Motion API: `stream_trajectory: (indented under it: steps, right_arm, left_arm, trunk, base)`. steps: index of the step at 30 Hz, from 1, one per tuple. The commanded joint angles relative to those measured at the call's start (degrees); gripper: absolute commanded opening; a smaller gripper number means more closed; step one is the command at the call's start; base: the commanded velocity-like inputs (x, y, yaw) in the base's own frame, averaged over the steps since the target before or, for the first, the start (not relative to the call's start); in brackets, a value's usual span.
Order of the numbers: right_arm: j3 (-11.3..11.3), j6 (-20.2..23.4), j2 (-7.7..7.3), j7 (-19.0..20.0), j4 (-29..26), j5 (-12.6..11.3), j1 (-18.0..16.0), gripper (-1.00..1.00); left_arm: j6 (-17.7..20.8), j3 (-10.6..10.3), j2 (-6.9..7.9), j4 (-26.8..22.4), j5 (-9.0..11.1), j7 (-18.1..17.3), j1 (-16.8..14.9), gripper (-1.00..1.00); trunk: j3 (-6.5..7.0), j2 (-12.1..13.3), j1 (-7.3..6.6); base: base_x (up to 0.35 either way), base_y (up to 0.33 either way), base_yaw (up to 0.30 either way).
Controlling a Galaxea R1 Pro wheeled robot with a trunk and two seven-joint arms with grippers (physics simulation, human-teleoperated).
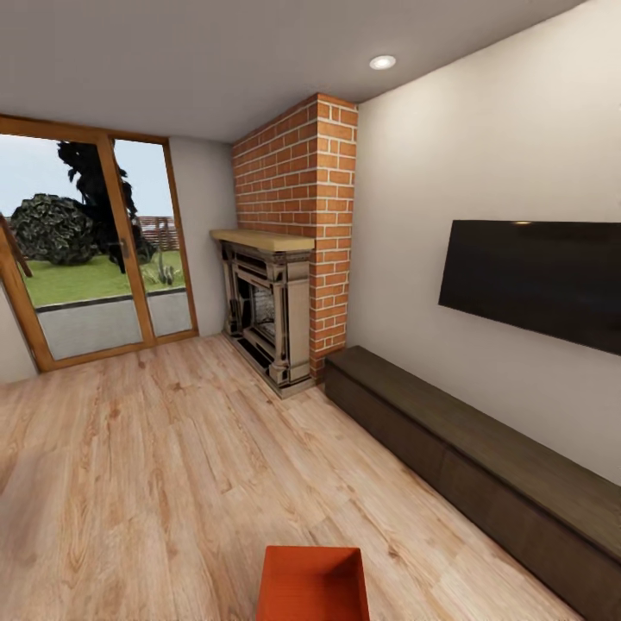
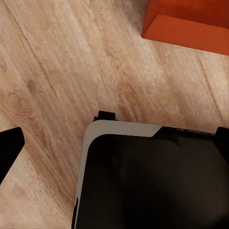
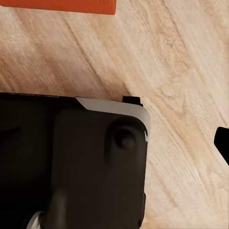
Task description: Move the two storage containers from the living room to the garage. In the garage, place one container on the floor and stack the other container on top of it (either order is fine).
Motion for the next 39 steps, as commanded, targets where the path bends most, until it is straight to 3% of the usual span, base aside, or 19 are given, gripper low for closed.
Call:
stream_trajectory:
  steps: [1, 17, 39]
  right_arm:
    - [0.39, -0.24, 0.02, 0.4, 0.15, -0.61, -0.05, 1.0]
    - [0.43, 0.25, 0.09, 0.49, 0.15, -0.65, -0.06, 1.0]
    - [0.44, 0.24, 0.02, 0.49, 0.15, -0.61, -0.06, 1.0]
  left_arm:
    - [-0.16, -0.06, 0.01, 0.08, 0.54, -0.33, -0.04, 1.0]
    - [-0.16, -0.06, 0.03, 0.08, 0.54, -0.33, -0.04, 1.0]
    - [-0.16, -0.05, 0.03, 0.08, 0.54, -0.33, -0.04, 1.0]
  trunk:
    - [-0.07, -0.07, 0.02]
    - [-0.15, -0.07, 0.02]
    - [-2.08, -0.07, 0.02]
  base:
    - [-0.001, 0.0, 0.0]
    - [0.0, 0.0, 0.0]
    - [0.0, 0.0, 0.0]
